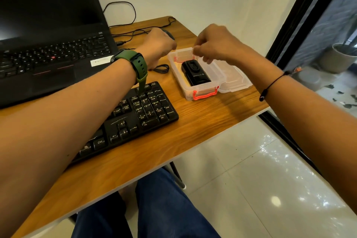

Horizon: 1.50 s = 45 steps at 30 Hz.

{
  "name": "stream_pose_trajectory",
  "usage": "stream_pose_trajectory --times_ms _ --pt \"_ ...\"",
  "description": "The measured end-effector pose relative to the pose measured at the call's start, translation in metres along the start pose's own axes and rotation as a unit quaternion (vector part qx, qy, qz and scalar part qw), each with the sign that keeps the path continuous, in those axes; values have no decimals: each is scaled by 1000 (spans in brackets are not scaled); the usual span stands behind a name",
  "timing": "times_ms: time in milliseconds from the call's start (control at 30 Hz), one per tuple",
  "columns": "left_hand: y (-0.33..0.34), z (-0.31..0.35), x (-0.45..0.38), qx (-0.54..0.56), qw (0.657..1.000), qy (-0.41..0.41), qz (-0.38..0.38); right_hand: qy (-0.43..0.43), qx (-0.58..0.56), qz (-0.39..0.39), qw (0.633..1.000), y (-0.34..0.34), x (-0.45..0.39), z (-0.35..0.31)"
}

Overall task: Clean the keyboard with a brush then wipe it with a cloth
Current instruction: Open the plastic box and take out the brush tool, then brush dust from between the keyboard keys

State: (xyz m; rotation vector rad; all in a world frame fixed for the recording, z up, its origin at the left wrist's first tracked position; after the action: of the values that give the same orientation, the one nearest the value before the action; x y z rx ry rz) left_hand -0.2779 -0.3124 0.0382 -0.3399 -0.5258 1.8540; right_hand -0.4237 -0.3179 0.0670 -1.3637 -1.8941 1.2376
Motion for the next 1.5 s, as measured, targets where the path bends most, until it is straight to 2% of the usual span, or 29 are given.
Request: stream_pose_trajectory --times_ms 100,233,333,467,633,767,867,1033,1167,1267,1367,1500 --pt "-1 6 6 14 1000 8 -6 -14 86 -56 995 19 3 -11" --pt "3 8 12 41 999 19 -30 -29 180 -64 981 38 7 -9" --pt "7 8 16 57 997 15 -51 -30 201 -52 978 46 8 -7" --pt "13 1 20 132 986 -58 -82 -13 215 -47 975 54 6 -5" --pt "14 -3 24 174 977 -83 -89 3 199 -34 979 58 6 0" --pt "8 -1 28 152 986 -42 -55 22 141 -14 990 48 8 0" --pt "0 4 34 166 985 -11 -35 22 92 34 995 34 11 -6" --pt "-20 7 54 305 952 -36 -5 13 51 135 989 9 20 -29" --pt "-49 5 76 394 918 -27 -18 -36 -38 152 987 10 35 -62" --pt "-80 -5 98 383 923 -1 19 -87 -125 125 980 23 52 -94" --pt "-111 -16 126 329 942 40 60 -97 -249 65 961 38 71 -122" --pt "-149 -38 164 279 952 74 101 -96 -459 -55 882 64 96 -155"
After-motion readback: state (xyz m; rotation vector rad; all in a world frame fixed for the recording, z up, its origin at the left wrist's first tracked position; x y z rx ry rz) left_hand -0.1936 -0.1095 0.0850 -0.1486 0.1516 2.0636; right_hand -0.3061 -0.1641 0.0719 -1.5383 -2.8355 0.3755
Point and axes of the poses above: each hand's wrist, its own x-axis away from the middle knuckle, its own y-axis out of the palm, z = x × y, the point moved 4 cm from there along -x, towards the middle knuckle, and after that the axes turned 1 degree about z, right-handed, at the moved point
